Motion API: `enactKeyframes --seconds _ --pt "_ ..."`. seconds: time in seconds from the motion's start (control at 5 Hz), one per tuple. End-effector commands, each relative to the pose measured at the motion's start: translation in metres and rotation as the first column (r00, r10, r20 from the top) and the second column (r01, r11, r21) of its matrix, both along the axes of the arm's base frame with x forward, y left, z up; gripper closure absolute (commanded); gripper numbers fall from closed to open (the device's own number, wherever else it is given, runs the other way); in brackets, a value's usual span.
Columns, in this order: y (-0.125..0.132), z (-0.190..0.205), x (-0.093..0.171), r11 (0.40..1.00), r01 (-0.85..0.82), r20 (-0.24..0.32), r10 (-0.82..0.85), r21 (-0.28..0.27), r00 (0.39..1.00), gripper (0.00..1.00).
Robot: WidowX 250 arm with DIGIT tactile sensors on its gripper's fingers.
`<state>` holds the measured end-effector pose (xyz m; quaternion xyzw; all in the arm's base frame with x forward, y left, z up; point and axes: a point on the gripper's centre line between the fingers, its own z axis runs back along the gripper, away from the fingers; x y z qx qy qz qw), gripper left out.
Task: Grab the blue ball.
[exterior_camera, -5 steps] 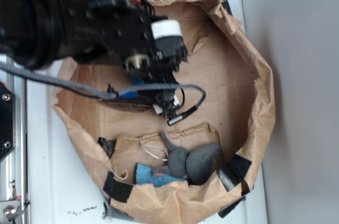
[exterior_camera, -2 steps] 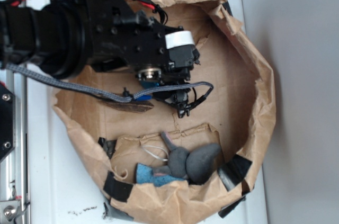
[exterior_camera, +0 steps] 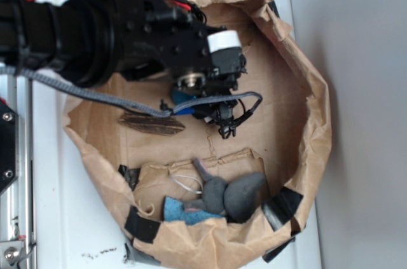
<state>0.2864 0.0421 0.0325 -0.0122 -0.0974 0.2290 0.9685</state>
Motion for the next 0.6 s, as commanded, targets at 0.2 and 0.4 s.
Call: enactKeyframes --seconds 0.2,0.4 --pt "0.003 0.169 0.004 0.973 0.094 0.242 -0.042 -0.209 0.969 1.0" --pt "0.0 0.172 0.0 0.971 0.113 0.243 -0.06 -0.21 0.968 1.0"
